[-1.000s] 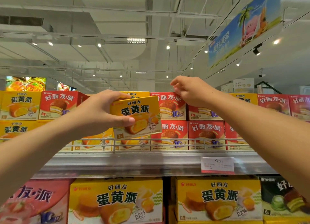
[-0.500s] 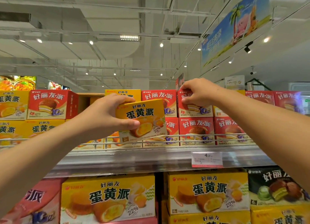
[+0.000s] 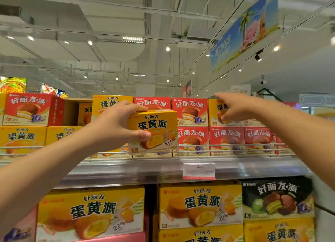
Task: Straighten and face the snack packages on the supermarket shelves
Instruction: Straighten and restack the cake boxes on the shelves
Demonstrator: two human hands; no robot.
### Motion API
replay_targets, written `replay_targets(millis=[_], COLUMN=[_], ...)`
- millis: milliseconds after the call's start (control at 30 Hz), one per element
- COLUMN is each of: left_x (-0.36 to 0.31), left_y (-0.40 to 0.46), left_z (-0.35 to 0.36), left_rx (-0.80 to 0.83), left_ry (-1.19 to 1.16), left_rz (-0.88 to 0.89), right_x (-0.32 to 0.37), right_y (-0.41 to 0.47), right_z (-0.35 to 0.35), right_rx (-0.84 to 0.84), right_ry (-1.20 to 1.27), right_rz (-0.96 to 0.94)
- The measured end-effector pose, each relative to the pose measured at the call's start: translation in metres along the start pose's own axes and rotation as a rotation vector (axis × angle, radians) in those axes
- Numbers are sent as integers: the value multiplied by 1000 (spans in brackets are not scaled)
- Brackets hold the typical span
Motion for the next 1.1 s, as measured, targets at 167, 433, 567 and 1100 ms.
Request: replay_targets(millis=[167, 433, 567, 1100], left_x=[-10, -9, 0, 146], left_y=[-4, -16, -17, -123], left_z=[-1, -1, -6, -96], left_rx=[2, -32, -36, -48], left_ry=[-11, 5, 29, 70], left_rz=[-25, -51, -48, 39], right_x=[-8, -16, -11, 228], right_y=[-1, -16, -40, -126], right_z=[-8, -25, -45, 24], right_rx=[-177, -118, -192, -65], right_ry=[-70, -15, 30, 116], right_rz=[-96, -111, -213, -461])
Point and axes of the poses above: each hand's wrist, its own y-axis towards the middle knuckle, its own z-axis out of the palm, x = y × z, the point moved 2 cm from there along y, towards the middle knuckle, and after that the axes turned 12 degrees about y, right-handed, at the moved point
